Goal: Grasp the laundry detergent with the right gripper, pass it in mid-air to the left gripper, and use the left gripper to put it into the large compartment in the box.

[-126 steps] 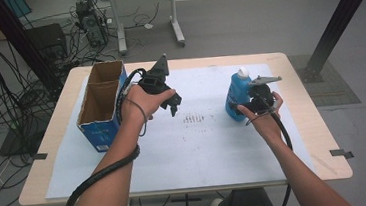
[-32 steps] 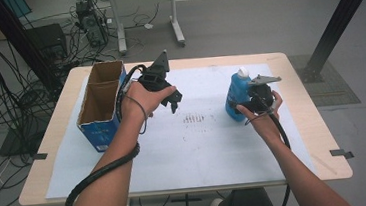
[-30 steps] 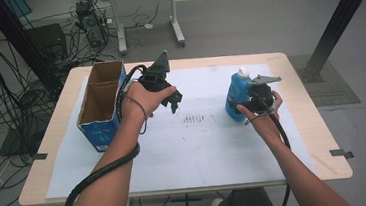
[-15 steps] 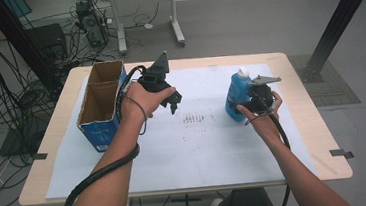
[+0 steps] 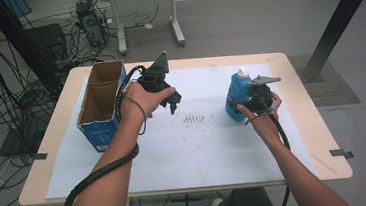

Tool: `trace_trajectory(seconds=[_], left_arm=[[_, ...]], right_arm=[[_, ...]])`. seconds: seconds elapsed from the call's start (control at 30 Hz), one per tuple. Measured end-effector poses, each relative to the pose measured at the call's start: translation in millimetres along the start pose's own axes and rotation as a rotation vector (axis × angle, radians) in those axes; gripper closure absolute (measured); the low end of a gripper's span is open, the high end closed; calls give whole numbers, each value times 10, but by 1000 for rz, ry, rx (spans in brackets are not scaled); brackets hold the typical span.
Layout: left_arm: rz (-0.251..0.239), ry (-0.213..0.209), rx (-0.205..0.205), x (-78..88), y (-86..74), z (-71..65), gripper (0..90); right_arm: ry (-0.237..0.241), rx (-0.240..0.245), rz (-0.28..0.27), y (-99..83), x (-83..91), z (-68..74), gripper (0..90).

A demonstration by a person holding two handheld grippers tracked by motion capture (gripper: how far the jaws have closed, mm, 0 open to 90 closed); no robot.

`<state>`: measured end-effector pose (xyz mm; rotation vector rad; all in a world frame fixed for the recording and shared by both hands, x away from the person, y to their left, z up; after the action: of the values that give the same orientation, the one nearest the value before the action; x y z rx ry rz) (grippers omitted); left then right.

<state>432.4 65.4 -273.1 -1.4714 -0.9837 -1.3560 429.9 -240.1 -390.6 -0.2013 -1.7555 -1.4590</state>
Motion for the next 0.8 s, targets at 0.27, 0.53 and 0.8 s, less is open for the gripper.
trace_trajectory(seconds=[0.27,0.53,0.8], left_arm=[[3,3,-1,-1,0,-3,56],[5,6,-1,1,8,0,56],[3,8,-2,8,19,-3,57]], right_arm=[[1,9,9,-5,-21,-3,200],[-5,11,3,-1,-29,-17,298],[0,14,2,-15,-53,-20,405]])
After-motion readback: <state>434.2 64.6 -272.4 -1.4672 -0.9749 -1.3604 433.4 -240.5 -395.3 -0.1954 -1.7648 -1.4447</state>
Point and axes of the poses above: each handheld gripper's, and its own axes: x roughly backward along the jaws, y roughly out of its top, z roughly to its left, the point moved 1 cm from there along -x, roughly forward along the jaws, and after that the axes turned 8 degrees about z, right-handed, at the moved point
